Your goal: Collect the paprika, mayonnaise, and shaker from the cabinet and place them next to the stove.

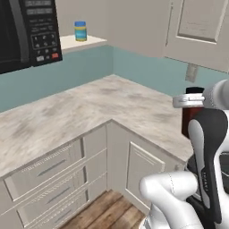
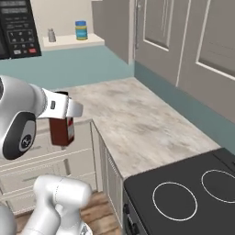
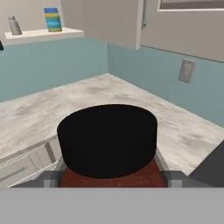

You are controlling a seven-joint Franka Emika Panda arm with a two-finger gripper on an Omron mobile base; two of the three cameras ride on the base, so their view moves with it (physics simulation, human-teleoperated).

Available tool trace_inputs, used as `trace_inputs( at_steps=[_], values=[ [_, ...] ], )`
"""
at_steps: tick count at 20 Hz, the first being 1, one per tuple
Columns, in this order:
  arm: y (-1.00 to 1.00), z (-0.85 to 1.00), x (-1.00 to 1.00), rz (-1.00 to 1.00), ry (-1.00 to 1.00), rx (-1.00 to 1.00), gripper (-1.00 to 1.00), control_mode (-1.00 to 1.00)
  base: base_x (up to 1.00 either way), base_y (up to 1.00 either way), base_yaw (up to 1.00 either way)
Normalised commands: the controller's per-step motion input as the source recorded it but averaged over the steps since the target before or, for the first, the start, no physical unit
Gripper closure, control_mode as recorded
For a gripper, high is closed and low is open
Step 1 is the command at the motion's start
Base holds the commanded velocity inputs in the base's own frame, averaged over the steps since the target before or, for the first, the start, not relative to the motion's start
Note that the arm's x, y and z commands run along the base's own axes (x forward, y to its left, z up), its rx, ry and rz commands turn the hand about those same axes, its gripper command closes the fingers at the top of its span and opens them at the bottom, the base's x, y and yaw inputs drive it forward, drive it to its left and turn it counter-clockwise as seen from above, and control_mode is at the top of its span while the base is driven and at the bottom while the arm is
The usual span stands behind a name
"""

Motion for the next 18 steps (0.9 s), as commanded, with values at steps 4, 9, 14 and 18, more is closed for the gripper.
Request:
trace_inputs(
  at_steps=[4, 9, 14, 18],
  values=[
    [0.00, 0.00, 0.00, 0.00, 0.00, 0.00, 1.00, 1.00, -0.27, 0.02, -0.47],
    [0.00, 0.00, 0.00, 0.00, 0.00, 0.00, 1.00, 1.00, 0.08, 0.28, -0.37],
    [0.00, 0.00, 0.00, 0.00, 0.00, 0.00, 1.00, 1.00, 0.37, 0.31, -0.28],
    [0.00, 0.00, 0.00, 0.00, 0.00, 0.00, 1.00, 1.00, 0.37, 0.33, -0.28]
  ],
)
